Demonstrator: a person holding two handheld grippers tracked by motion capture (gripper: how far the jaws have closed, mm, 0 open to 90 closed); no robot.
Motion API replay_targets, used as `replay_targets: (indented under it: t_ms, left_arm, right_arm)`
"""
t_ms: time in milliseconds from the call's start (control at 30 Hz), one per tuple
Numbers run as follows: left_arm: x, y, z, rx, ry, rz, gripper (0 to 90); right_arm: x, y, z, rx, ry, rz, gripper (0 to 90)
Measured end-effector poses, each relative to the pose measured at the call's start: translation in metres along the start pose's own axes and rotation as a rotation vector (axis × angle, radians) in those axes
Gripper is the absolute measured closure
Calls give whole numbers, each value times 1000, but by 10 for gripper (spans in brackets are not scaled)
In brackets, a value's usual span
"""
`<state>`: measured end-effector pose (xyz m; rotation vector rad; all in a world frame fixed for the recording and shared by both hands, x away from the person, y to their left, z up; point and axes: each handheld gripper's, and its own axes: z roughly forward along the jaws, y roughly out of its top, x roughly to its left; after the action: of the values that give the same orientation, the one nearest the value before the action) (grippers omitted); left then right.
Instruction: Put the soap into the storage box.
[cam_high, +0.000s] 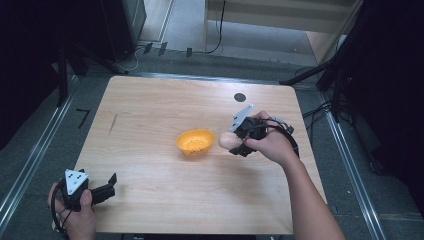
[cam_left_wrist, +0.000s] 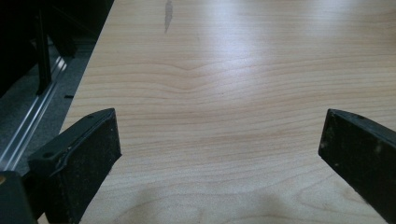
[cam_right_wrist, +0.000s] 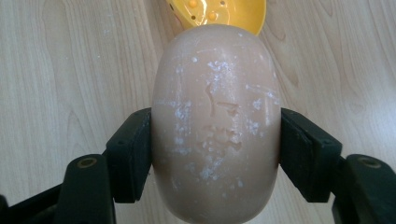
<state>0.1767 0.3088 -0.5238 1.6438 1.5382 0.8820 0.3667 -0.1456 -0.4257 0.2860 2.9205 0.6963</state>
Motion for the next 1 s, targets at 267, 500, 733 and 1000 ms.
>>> replay_targets:
  t_ms: [267, 500, 733, 1000]
  left_arm:
    - [0, 0, 0, 2, 1, -3, 0]
    - [0, 0, 1, 5, -2, -6, 0]
    - [0, 0, 1, 9, 1, -7, 0]
    - [1, 1, 1, 11, 0, -16, 0]
  right_arm:
    - [-7, 15, 2, -1, 11, -57, 334]
    - [-8, 32, 9, 0, 14, -139, 334]
    - [-7, 51, 19, 5, 23, -193, 334]
    - [-12, 71, 29, 5, 44, -232, 334]
